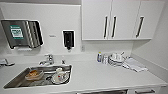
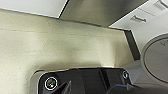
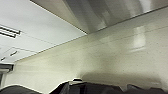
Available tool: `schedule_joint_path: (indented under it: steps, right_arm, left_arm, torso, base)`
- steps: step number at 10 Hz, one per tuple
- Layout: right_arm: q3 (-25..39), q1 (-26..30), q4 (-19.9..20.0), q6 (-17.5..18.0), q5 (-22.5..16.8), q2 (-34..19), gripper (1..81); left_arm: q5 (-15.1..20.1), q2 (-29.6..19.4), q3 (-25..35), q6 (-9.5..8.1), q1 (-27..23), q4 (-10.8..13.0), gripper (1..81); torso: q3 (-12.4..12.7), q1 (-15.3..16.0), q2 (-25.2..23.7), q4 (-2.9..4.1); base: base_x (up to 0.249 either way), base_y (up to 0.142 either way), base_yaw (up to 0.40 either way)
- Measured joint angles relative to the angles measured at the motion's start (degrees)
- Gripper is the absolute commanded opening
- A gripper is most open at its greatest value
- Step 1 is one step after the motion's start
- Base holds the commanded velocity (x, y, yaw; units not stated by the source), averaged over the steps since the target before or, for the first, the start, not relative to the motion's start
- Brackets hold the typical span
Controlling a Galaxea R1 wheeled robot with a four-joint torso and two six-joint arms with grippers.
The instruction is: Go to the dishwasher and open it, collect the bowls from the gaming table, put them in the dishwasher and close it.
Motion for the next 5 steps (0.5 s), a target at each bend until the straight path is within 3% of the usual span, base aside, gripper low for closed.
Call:
schedule_joint_path:
  steps: [3,5]
  right_arm:
    - [0.0,0.05,0.0,0.02,0.0,0.0,81.1]
    - [0.0,0.05,0.0,0.02,-0.05,0.02,81.1]
  left_arm:
    - [-0.99,-5.0,3.39,0.0,0.0,0.07,81.1]
    - [-3.58,-9.35,7.67,-0.02,-0.17,0.07,81.1]
  torso:
    - [0.05,0.02,0.02,0.0]
    - [0.02,0.02,0.02,0.0]
  base:
    - [0.0,0.0,0.0]
    - [0.0,0.0,0.0]
